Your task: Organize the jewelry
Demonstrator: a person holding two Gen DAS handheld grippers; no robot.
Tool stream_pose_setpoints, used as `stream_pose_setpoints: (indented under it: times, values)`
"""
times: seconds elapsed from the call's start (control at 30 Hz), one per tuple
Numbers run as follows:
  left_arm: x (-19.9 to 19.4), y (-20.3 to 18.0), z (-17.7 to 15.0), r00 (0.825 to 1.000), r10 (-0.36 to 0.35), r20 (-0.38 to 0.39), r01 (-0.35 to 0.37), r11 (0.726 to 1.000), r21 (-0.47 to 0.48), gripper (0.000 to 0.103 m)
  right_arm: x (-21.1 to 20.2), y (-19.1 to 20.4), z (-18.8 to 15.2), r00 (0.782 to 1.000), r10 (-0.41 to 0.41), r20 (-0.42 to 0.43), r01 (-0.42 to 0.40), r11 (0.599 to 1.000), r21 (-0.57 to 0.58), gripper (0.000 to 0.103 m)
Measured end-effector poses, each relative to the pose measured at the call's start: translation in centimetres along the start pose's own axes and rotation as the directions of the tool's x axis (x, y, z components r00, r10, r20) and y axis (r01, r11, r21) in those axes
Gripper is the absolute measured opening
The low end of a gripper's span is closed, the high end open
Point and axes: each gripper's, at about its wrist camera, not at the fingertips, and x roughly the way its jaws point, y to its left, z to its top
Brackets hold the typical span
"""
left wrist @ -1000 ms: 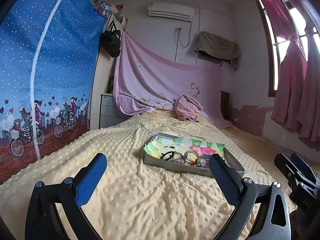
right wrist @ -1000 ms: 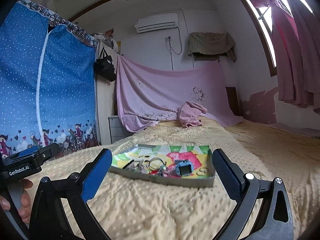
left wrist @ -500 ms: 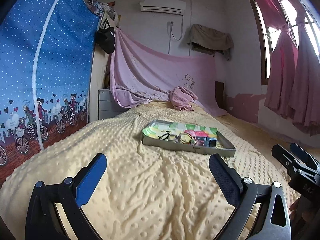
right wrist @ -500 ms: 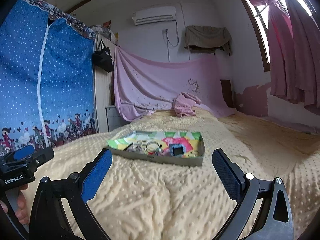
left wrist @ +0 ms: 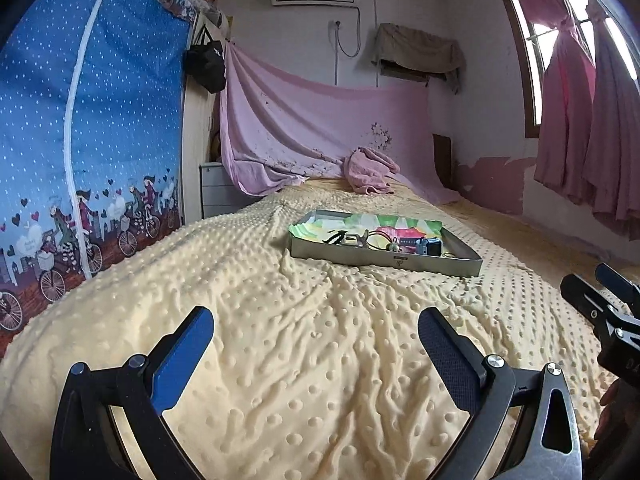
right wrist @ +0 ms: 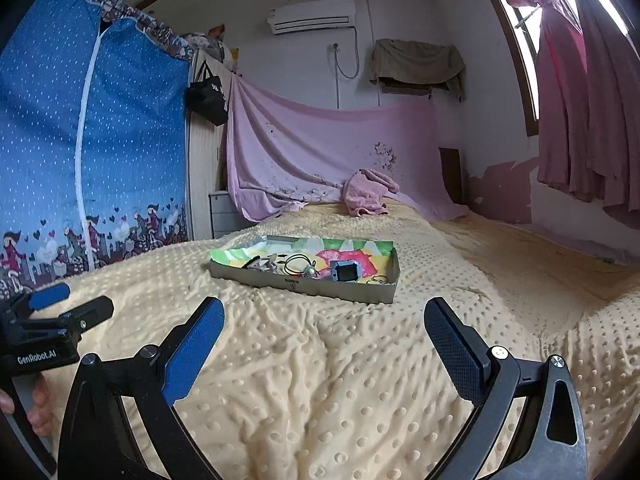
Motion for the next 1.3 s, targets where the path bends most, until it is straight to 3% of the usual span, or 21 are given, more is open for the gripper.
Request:
stream_pose_setpoints:
  times: [1.3]
  values:
    - [-0.41, -0.44, -0.25, 1.000, -0.023, 0.019, 0.023, 1.000, 0.007, 0.103, 0.54, 0.10, -0.59, 1.000, -0.001, -0.023, 0.001, 1.000, 0.013, 0.098]
